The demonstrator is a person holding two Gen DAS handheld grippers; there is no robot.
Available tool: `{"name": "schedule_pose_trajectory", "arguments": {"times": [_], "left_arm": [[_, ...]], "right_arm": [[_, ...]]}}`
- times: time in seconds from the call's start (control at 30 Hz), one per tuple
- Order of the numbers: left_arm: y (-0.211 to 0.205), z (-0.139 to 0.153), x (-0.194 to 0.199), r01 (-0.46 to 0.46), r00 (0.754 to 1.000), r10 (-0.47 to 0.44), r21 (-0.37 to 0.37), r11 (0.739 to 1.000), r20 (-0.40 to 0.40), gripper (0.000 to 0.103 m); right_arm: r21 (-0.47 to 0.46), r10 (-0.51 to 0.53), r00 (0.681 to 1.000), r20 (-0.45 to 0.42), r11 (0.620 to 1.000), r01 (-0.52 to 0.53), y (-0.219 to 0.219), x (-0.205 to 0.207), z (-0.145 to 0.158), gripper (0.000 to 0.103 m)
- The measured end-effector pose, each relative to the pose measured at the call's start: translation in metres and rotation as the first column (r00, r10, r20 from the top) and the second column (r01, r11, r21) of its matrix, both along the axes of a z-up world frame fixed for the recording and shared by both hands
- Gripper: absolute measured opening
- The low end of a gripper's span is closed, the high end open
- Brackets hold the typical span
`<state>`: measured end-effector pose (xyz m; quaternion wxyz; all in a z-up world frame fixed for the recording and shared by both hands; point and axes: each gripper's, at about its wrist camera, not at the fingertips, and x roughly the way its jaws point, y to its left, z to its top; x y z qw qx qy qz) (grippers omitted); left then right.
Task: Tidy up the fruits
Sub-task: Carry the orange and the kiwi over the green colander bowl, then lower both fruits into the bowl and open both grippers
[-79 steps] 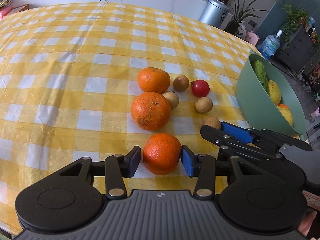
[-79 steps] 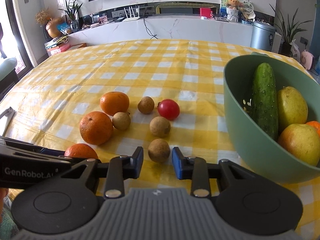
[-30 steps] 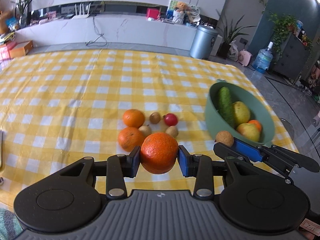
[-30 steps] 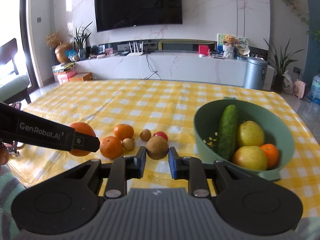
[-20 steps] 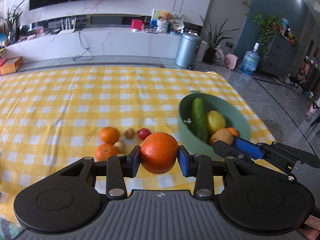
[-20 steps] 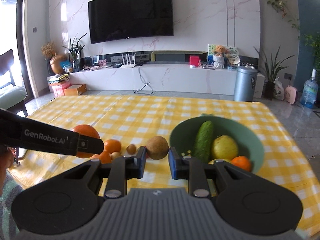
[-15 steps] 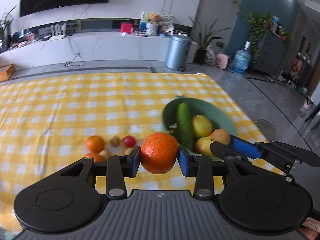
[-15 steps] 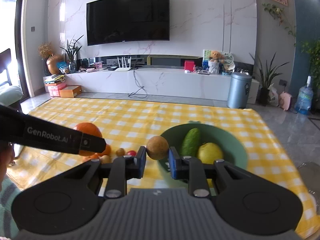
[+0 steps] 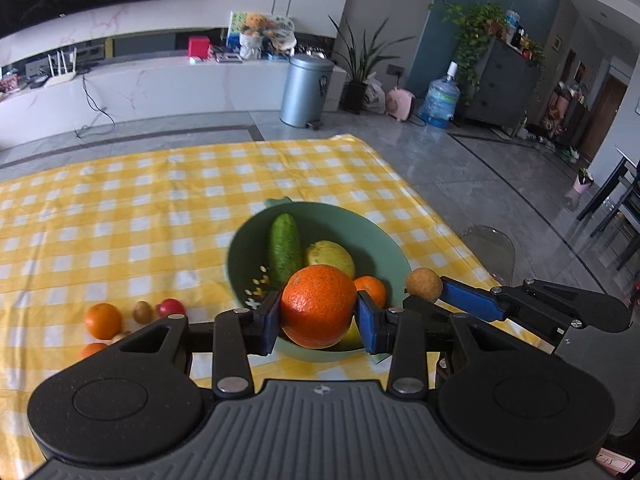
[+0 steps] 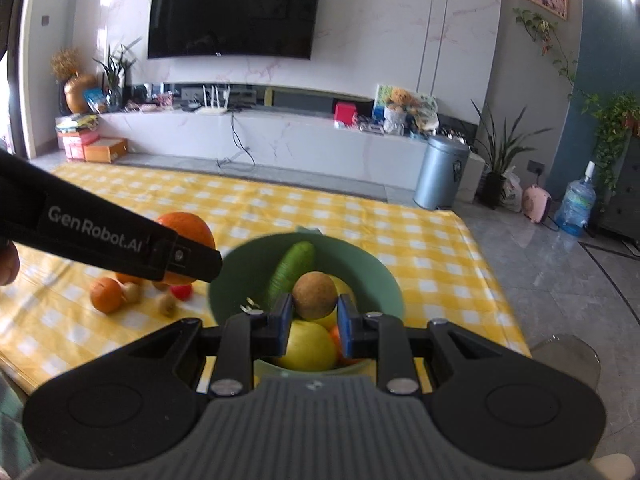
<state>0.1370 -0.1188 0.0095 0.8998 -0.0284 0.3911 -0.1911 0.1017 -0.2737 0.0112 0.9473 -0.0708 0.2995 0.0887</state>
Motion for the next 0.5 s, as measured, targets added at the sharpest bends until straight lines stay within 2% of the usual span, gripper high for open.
{"name": "schedule_pose_trajectory", "arguments": {"times": [0.2, 0.5], "left_arm": [[-0.017, -0.017, 0.019, 0.024, 0.999, -0.024, 0.017, 1.000, -0.042, 0.044], [-0.029, -0.041, 0.035, 0.045, 0.994, -0.042, 0.028, 0.999, -0.100, 0.044]], "right_arm": [[0.013, -0.029, 0.995, -0.094, 0.999, 0.030, -0.018, 0.022, -0.018, 0.020], [0.018, -0.039, 0.978, -0.203, 0.999, 0.044, -0.022, 0.044, -0.043, 0.020]]}}
